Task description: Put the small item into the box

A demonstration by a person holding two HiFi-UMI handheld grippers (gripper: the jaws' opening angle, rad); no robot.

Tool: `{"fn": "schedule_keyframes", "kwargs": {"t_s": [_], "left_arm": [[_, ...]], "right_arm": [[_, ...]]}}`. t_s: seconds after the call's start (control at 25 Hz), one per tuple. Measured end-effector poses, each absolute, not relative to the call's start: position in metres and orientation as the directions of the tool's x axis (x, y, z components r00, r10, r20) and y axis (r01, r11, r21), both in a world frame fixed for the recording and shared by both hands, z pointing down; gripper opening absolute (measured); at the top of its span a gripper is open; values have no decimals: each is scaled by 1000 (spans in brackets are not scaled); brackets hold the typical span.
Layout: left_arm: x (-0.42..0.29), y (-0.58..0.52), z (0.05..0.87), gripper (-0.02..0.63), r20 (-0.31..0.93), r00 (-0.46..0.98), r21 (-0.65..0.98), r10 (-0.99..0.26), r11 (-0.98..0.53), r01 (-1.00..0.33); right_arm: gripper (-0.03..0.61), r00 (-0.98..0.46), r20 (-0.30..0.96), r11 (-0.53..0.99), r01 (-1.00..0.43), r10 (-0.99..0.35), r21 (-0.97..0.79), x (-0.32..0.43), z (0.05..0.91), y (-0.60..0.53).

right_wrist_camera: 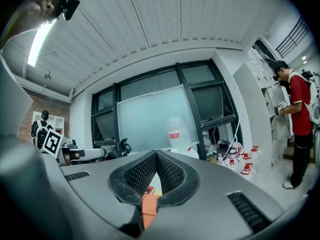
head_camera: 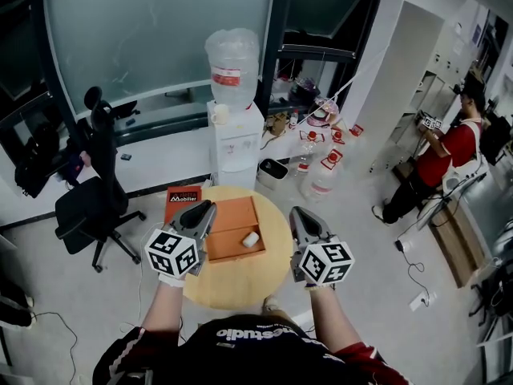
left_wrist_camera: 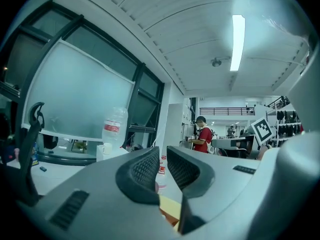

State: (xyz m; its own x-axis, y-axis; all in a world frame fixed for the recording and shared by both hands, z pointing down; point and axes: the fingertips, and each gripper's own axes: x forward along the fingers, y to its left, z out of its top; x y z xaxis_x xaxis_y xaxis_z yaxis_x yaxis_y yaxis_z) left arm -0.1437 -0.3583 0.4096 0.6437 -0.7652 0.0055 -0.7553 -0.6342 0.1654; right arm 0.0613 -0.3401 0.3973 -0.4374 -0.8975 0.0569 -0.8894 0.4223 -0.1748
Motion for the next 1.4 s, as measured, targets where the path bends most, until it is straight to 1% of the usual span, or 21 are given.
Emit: {"fn": "schedule_keyframes", "kwargs": {"t_s": [0.48,1.0,1.4], "left_arm": [[-140,-361,403,17,-7,613,144,-790,-608,-781],[-141,-356,404,17,0,616,147,-788,-609,-779],[-141,-355,410,17,5,620,157,-784,-612,-775]], "right_arm": [[26,-414,60,401,-903,-908,-157,72,397,-337],[25,-390,84,383,-920,-917,-84,69,398,-334],[25,-391,79,384,-919,-917,-92,68,401,-329]]}}
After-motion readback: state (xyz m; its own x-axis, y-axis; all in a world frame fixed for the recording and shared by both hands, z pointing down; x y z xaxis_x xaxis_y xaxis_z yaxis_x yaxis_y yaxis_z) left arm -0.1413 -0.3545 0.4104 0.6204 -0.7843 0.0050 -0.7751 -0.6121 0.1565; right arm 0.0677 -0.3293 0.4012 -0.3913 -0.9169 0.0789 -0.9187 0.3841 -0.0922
